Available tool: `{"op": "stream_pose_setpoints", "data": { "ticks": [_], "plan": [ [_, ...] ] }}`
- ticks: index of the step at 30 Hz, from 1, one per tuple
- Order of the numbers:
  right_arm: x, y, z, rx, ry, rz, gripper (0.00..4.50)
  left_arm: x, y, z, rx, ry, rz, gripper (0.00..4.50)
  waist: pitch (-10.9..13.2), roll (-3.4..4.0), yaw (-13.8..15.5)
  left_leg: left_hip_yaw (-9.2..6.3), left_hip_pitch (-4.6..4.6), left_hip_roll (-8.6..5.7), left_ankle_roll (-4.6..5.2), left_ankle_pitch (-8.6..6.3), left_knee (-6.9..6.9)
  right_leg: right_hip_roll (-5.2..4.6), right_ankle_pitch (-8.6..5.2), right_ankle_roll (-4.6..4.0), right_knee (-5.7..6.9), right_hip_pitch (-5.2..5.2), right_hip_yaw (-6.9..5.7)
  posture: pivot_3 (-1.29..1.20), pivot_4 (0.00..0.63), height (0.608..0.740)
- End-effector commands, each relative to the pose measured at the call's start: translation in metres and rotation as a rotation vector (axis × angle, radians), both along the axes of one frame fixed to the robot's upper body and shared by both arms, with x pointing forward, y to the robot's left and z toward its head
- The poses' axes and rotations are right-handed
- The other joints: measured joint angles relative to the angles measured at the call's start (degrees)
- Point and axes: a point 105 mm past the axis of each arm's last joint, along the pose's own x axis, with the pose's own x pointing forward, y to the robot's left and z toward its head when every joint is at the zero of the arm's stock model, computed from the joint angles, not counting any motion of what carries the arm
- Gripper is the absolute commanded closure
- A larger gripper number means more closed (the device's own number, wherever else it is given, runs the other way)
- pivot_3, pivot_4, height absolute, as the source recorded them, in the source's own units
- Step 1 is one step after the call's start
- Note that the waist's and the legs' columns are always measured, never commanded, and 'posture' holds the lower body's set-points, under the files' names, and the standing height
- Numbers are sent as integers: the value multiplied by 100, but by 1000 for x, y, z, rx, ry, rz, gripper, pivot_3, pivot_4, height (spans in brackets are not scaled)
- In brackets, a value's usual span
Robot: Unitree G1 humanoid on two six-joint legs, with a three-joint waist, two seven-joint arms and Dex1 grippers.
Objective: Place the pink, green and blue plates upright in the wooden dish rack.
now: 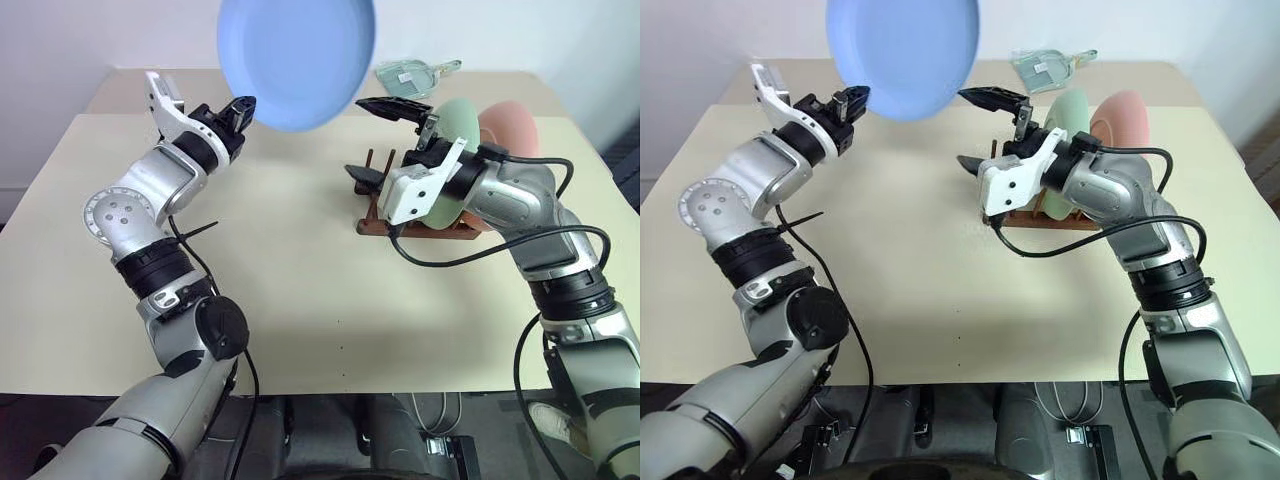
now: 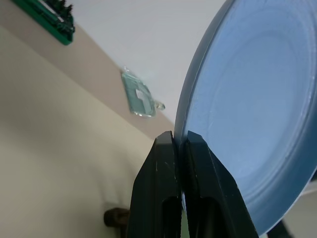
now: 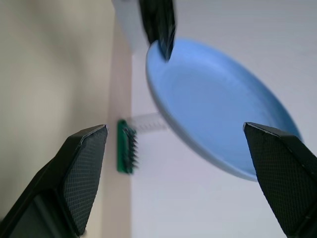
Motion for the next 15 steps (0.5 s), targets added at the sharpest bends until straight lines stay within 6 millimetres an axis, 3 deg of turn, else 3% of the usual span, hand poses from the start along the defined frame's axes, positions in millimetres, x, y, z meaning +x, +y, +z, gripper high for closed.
{"op": "stream_pose_setpoints", "data": {
  "ticks": [1,8,12,15],
  "plan": [
    [-3,5,10,-17,-88,16,0,-15,-21,15,24,-67,-53,4473,0,0,0,0,0,-1,0,0,0,0,0,0,-1,0,0,0,150,740],
    [1,7,6,-29,-87,-5,0,-26,-36,0,19,-37,-103,4473,0,0,-13,0,4,0,-3,2,-2,2,0,-1,-1,0,1,0,150,740],
    [2,2,8,-19,-79,-13,1750,-25,-36,1,51,-37,-90,4500,0,0,-8,0,3,0,-4,3,-1,3,1,-3,0,0,1,0,150,740],
    [1,3,12,-14,-88,-6,3332,-24,-38,5,62,-46,-86,4500,0,-1,2,-1,3,-1,-4,3,0,3,1,-3,-2,4,1,0,150,740]
  ]
}}
